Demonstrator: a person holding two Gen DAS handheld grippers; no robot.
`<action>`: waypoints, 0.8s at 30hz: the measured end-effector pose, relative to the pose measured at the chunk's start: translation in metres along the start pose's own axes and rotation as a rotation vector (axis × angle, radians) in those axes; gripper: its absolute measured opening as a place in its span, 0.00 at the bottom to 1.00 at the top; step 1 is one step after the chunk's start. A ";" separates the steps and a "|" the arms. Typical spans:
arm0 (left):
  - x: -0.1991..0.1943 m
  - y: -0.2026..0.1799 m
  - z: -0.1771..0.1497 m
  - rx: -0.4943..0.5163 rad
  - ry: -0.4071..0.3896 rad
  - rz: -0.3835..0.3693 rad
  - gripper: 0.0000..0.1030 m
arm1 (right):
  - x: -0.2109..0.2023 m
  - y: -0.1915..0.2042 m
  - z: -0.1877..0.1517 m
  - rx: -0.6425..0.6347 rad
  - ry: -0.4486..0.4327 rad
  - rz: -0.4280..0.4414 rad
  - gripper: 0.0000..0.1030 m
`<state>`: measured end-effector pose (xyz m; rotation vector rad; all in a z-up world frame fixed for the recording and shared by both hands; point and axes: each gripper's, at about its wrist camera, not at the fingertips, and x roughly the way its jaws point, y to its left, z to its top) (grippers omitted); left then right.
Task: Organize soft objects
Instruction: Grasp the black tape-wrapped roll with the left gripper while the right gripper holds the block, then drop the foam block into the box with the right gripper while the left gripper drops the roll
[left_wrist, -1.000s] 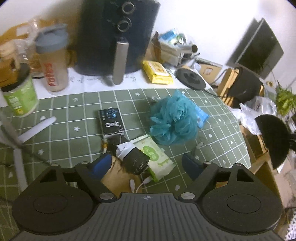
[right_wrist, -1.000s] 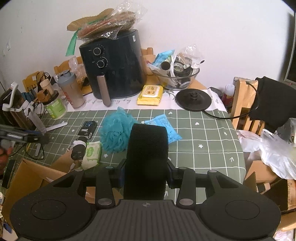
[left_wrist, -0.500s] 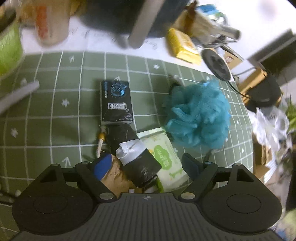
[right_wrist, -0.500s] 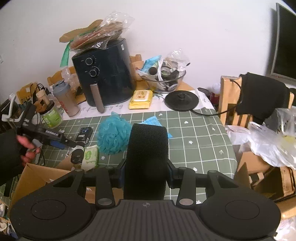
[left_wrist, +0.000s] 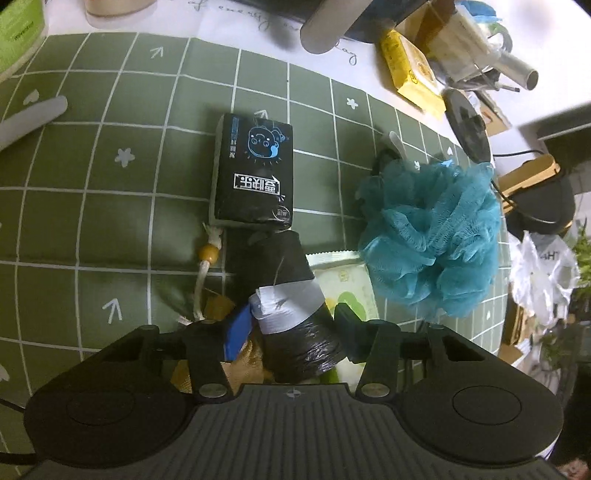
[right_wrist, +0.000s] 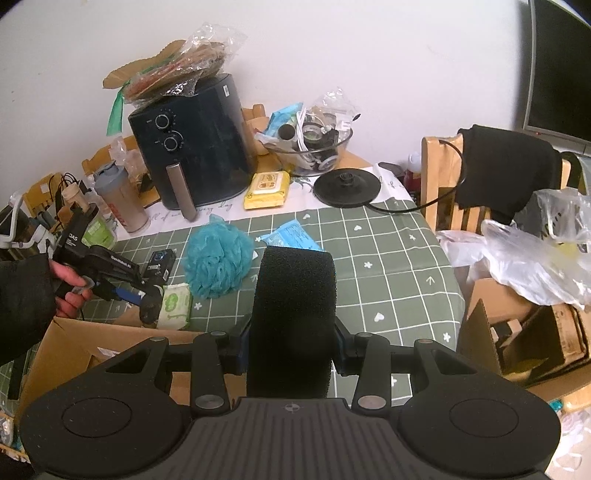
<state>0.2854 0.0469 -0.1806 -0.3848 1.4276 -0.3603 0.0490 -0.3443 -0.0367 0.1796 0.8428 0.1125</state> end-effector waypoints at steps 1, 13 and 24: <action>0.000 0.001 0.000 -0.007 -0.003 -0.002 0.45 | 0.000 0.000 0.000 0.001 0.001 0.001 0.43; -0.037 -0.007 -0.016 0.064 -0.124 -0.023 0.42 | -0.006 0.004 0.012 -0.014 -0.032 0.025 0.43; -0.100 -0.028 -0.038 0.113 -0.277 -0.086 0.41 | -0.022 0.018 0.022 -0.046 -0.061 0.083 0.43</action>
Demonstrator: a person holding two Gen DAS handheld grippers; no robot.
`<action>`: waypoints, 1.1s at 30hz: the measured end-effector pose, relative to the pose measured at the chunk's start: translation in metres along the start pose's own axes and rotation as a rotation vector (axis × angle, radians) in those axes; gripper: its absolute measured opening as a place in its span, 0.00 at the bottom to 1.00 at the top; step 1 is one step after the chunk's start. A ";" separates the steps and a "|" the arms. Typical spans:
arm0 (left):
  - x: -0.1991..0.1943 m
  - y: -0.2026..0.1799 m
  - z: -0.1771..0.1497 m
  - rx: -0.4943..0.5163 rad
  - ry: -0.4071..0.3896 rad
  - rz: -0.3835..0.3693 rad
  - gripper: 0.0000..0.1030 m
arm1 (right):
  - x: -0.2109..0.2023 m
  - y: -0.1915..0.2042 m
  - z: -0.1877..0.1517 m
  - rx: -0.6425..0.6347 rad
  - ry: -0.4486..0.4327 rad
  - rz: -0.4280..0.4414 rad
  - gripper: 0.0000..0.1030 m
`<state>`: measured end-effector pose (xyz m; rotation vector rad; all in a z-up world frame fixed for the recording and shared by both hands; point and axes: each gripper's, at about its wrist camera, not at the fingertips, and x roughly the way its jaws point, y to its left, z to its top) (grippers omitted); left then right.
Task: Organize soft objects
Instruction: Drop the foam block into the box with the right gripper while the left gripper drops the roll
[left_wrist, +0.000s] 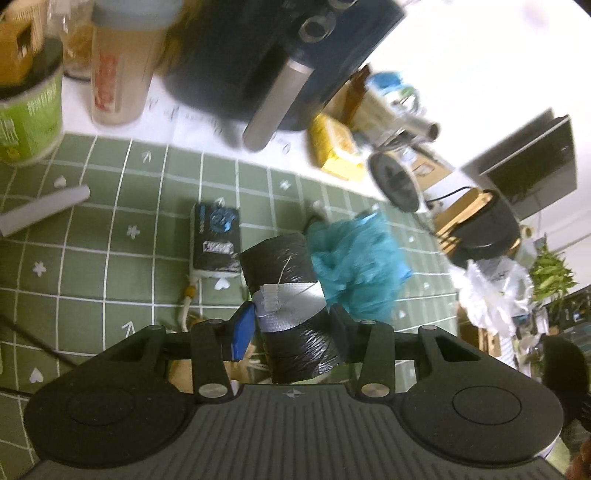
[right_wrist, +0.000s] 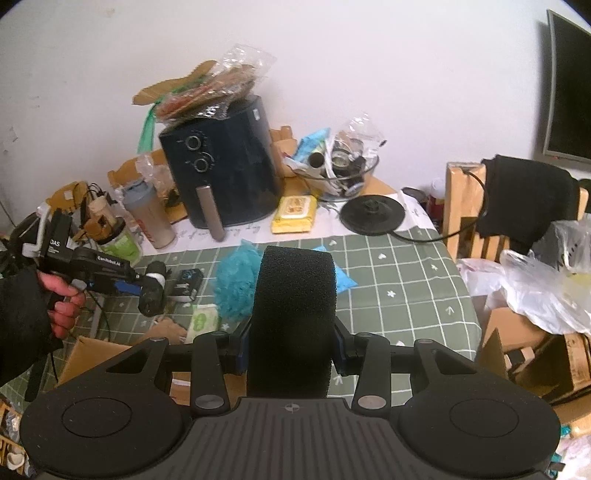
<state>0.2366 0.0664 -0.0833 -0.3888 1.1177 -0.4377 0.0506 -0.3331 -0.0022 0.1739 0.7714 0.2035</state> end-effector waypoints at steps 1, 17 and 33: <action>-0.006 -0.004 -0.002 0.007 -0.012 -0.001 0.42 | -0.002 0.002 0.001 -0.003 -0.002 0.010 0.43; -0.087 -0.064 -0.059 0.124 -0.091 -0.006 0.42 | -0.015 0.041 -0.006 -0.053 0.060 0.164 0.43; -0.099 -0.077 -0.139 0.198 -0.013 0.013 0.44 | 0.008 0.079 -0.036 -0.082 0.291 0.173 0.44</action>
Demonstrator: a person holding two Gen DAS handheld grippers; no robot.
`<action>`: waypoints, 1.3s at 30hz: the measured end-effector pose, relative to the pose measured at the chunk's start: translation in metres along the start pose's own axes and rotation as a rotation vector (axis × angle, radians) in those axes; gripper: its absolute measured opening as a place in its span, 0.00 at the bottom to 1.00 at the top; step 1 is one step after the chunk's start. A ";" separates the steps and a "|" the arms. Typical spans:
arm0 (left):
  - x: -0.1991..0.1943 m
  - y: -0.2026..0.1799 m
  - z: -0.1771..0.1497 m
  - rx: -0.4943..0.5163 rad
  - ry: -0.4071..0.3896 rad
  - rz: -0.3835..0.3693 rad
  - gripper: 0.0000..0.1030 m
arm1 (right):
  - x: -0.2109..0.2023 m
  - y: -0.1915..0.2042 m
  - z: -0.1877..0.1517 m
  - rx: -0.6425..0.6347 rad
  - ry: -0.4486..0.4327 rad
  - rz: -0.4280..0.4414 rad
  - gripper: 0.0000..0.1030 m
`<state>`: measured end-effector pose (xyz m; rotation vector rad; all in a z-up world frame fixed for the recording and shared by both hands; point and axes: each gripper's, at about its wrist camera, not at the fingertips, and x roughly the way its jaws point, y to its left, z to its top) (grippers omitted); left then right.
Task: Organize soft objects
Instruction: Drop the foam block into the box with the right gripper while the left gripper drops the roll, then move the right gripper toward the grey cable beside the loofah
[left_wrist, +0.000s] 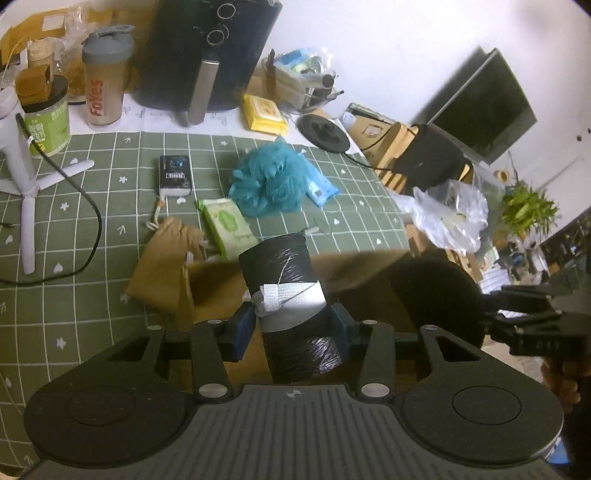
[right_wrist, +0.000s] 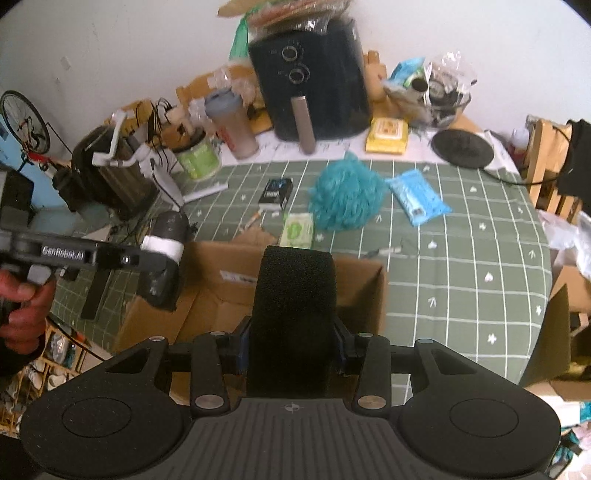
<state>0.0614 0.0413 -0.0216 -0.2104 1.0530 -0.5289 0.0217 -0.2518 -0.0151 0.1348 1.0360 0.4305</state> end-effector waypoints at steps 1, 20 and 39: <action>0.000 -0.001 -0.003 0.004 -0.005 0.008 0.44 | 0.003 0.001 -0.001 0.005 0.012 -0.006 0.45; -0.010 0.005 -0.052 0.008 -0.038 0.191 0.65 | 0.017 -0.004 -0.029 0.048 -0.062 -0.152 0.95; 0.003 0.001 -0.070 -0.027 0.008 0.135 0.67 | 0.030 -0.019 -0.035 0.126 -0.063 -0.144 0.96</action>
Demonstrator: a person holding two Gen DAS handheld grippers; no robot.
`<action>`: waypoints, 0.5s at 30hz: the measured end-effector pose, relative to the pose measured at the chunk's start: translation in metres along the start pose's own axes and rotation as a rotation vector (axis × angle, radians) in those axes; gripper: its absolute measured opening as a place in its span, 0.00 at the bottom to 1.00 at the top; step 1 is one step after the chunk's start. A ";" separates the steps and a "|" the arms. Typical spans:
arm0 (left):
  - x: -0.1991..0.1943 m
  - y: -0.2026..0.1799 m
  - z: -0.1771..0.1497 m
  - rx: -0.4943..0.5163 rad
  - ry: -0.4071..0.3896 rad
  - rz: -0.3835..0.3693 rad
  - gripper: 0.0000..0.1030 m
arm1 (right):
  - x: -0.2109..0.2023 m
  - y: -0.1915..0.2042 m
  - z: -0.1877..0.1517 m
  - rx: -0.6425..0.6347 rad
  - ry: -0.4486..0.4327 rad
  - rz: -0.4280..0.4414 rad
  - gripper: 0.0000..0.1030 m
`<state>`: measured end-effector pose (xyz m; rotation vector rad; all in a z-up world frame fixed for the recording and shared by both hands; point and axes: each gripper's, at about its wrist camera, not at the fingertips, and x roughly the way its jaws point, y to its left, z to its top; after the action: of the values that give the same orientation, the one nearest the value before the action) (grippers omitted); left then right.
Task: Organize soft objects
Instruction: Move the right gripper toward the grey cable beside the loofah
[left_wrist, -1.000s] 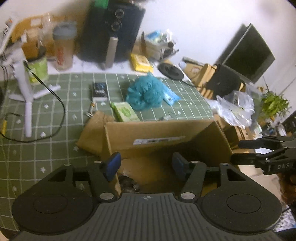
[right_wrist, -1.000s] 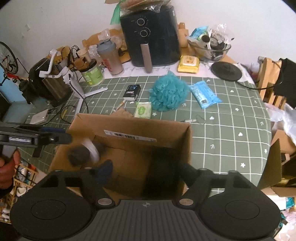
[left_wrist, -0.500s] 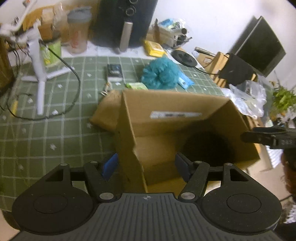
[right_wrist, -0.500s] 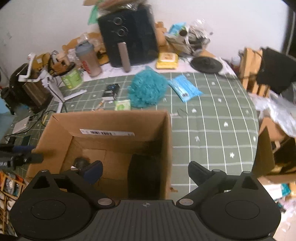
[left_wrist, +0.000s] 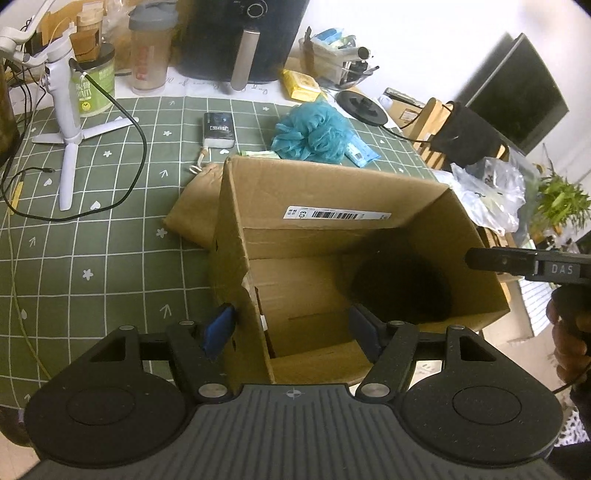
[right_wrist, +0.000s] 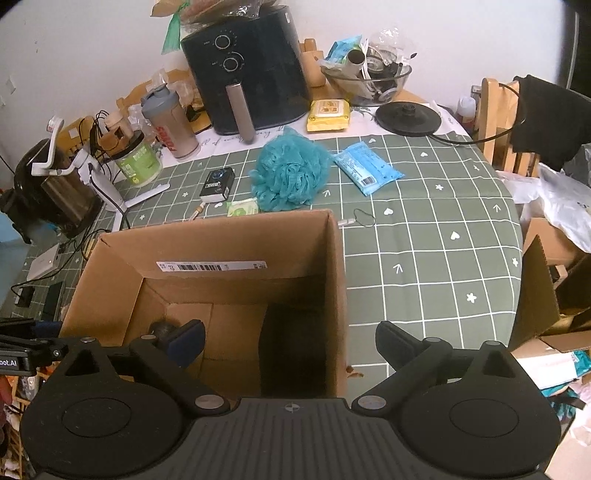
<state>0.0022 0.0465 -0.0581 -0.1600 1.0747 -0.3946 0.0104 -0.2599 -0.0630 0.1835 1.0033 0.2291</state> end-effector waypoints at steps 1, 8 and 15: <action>0.001 0.000 0.001 -0.001 0.001 0.003 0.67 | 0.000 -0.002 0.002 0.000 -0.002 0.000 0.96; 0.001 0.005 0.003 -0.044 0.006 0.003 0.67 | -0.002 -0.012 0.012 -0.005 -0.022 0.002 0.96; -0.001 0.012 0.014 -0.098 -0.036 0.053 0.67 | 0.000 -0.028 0.028 -0.016 -0.043 0.007 1.00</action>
<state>0.0166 0.0572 -0.0545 -0.2242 1.0613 -0.2900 0.0375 -0.2881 -0.0554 0.1771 0.9579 0.2386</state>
